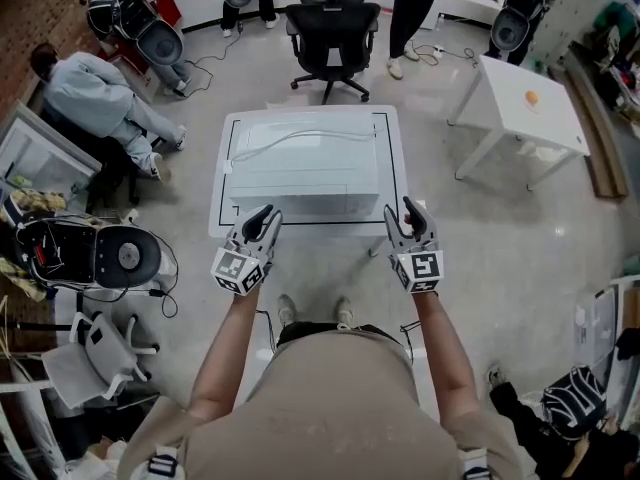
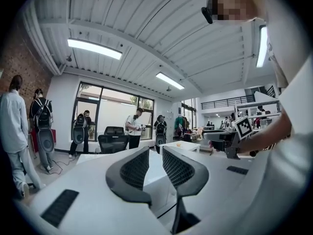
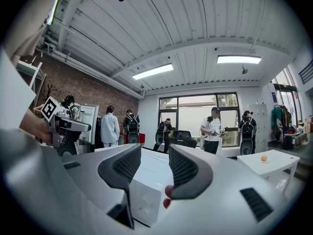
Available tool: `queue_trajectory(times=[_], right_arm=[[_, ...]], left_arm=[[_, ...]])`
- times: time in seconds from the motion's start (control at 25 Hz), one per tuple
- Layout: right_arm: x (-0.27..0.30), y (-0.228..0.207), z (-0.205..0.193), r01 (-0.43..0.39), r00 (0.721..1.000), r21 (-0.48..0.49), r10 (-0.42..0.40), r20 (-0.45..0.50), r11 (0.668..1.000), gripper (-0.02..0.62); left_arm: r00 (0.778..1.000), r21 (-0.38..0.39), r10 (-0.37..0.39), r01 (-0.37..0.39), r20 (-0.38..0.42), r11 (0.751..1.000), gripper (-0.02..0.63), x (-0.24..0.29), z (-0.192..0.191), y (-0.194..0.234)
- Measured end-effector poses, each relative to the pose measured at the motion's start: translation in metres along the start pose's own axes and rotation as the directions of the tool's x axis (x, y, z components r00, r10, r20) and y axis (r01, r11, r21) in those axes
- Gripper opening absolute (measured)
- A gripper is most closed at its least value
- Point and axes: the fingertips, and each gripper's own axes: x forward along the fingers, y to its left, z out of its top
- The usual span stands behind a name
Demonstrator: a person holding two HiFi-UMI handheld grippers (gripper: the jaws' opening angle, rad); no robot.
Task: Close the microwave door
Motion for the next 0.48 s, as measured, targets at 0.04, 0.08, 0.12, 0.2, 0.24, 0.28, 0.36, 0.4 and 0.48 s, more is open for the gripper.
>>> queue_trajectory(times=[0.04,0.08,0.12,0.2,0.24,0.28,0.36,0.4,0.48], right_arm=[[-0.001,-0.001,-0.005,-0.001,1.000,-0.004,0.001,-0.005,1.000,0.183],[-0.002,-0.001,-0.009,-0.001,1.000,-0.009,0.001,-0.011,1.000,0.183],[-0.003,-0.002,-0.013,0.000,1.000,-0.013,0.000,-0.017,1.000,0.183],[-0.005,-0.003,-0.021,-0.004,1.000,-0.016,0.004,-0.028,1.000,0.183],[-0.005,-0.003,-0.024,-0.008,0.999,-0.016,0.008,-0.032,1.000,0.183],[-0.004,-0.003,-0.028,-0.013,0.999,-0.017,0.012,-0.038,1.000,0.183],[-0.003,-0.003,-0.035,-0.023,0.998,-0.017,0.022,-0.051,1.000,0.183],[-0.003,-0.002,-0.039,-0.029,0.998,-0.017,0.028,-0.058,0.999,0.183],[-0.002,0.000,-0.046,-0.041,0.997,-0.014,0.040,-0.072,0.999,0.183]], left_arm=[[1.000,-0.002,0.004,-0.004,-0.006,1.000,0.074,0.000,-0.005,-0.002],[1.000,-0.004,0.007,-0.007,-0.012,1.000,0.074,0.000,-0.011,-0.004],[1.000,-0.005,0.010,-0.011,-0.019,1.000,0.073,0.001,-0.016,-0.005],[0.999,-0.008,0.016,-0.016,-0.031,1.000,0.074,0.002,-0.025,-0.008],[0.999,-0.010,0.019,-0.019,-0.038,1.000,0.074,0.003,-0.029,-0.009],[0.999,-0.011,0.021,-0.021,-0.044,1.000,0.073,0.004,-0.033,-0.010],[0.998,-0.012,0.024,-0.025,-0.056,1.000,0.074,0.006,-0.040,-0.011],[0.998,-0.013,0.026,-0.026,-0.062,1.000,0.073,0.006,-0.044,-0.012],[0.997,-0.015,0.026,-0.027,-0.073,1.000,0.074,0.007,-0.051,-0.014]])
